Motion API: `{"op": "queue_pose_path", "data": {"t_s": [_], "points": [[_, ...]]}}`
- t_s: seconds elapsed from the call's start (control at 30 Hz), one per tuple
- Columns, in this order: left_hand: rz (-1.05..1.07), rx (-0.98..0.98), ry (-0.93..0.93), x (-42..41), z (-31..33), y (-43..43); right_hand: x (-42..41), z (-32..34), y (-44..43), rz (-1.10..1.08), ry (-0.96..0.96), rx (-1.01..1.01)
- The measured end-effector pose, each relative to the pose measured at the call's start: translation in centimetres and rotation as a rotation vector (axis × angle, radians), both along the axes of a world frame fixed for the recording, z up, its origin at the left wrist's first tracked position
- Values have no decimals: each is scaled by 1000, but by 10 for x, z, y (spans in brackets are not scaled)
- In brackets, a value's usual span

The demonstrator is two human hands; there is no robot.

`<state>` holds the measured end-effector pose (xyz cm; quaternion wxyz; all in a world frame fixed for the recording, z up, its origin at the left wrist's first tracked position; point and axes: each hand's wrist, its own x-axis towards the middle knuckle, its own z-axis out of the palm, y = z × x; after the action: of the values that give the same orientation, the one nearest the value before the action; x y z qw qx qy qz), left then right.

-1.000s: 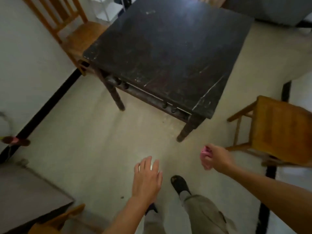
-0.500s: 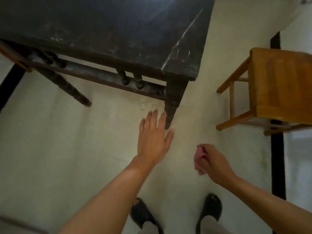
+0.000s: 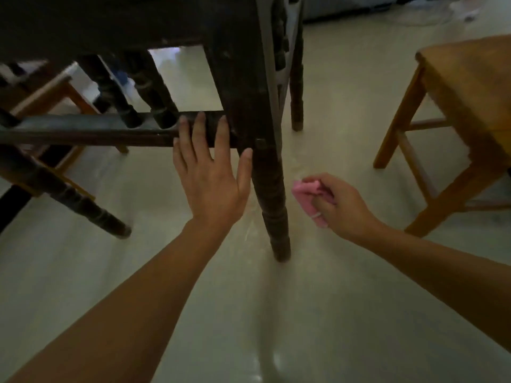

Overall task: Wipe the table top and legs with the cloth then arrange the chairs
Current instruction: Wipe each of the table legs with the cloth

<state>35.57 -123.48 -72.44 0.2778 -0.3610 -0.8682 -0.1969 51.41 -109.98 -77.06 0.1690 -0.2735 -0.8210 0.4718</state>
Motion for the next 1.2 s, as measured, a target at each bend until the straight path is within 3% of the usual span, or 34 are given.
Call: {"op": "queue_pose_path", "data": {"t_s": [0.2, 0.4, 0.47, 0.57, 0.67, 0.7, 0.8, 0.87, 0.93, 1.03, 1.07, 1.2], "points": [[-20, 185, 194, -19, -20, 10, -39, -2, 19, -149, 336, 78], [-2, 128, 196, -12, -12, 3, -63, 61, 23, -260, 703, -9], [-5, 102, 212, -14, -9, 0, -75, 56, 8, -278, 704, 3], [2, 107, 224, -17, -10, 1, -58, -17, -15, -162, 597, 100], [-1, 149, 223, -17, -18, 5, -15, -75, -8, 256, 41, 401], [-6, 161, 214, -18, -20, 6, -8, -73, 2, 259, -19, 425], [8, 183, 202, -17, -23, 9, -21, -28, 31, -120, 343, 283], [9, 197, 209, -16, -23, 10, -34, -1, 23, -239, 562, 175], [0, 214, 209, -15, -24, 11, -35, -18, 3, -57, 601, 388], [1, 209, 207, -15, -22, 8, -20, -59, -26, 432, 361, 908], [-3, 201, 203, -15, -22, 7, -21, -66, -23, 444, 354, 955], [-1, 193, 230, -17, -22, 7, -38, -35, -8, 227, 540, 820]]}}
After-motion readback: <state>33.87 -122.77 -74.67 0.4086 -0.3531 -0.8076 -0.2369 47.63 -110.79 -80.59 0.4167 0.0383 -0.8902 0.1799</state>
